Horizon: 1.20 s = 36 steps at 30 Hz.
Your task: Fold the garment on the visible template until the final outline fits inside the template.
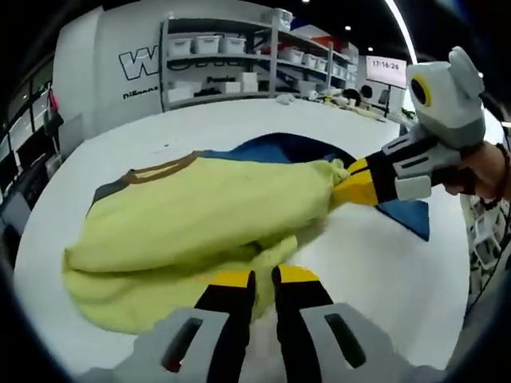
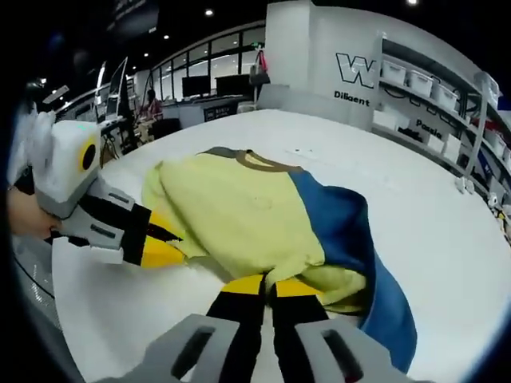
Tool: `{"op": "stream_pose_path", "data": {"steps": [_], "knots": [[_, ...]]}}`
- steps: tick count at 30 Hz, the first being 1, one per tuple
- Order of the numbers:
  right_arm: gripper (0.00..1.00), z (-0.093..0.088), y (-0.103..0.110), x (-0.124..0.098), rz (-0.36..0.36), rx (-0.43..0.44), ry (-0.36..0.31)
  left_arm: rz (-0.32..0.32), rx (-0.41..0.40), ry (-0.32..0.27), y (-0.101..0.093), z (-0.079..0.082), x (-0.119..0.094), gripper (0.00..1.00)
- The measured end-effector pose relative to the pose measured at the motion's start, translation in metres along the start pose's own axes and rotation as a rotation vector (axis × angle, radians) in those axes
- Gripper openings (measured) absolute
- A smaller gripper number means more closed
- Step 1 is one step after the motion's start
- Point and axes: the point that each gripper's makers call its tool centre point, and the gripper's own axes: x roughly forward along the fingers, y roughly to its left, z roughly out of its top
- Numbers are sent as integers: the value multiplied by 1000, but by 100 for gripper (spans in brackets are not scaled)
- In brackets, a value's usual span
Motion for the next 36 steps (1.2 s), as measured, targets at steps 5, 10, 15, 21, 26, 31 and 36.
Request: {"op": "stream_pose_path", "data": {"steps": [5, 10, 15, 21, 26, 31, 36], "knots": [[0, 13, 1, -9, 12, 45, -33, -8, -14, 6, 5, 3, -11, 1], [0, 30, -2, -21, 17, 56, -63, -27, 13, -30, 10, 17, -33, 1], [0, 47, -18, -22, -18, 50, -77, -54, -45, -93, 23, 39, -60, 1], [0, 61, -39, -9, -57, 45, -58, -28, -36, -161, 52, 70, -81, 1], [0, 63, -58, 8, -88, 62, -23, 36, -34, -200, 92, 93, -92, 1], [0, 56, -70, 27, -100, 79, 16, 32, -44, -181, 110, 101, -77, 1], [0, 50, -76, 39, -114, 104, 47, 32, -13, -161, 114, 109, -57, 1]]}}
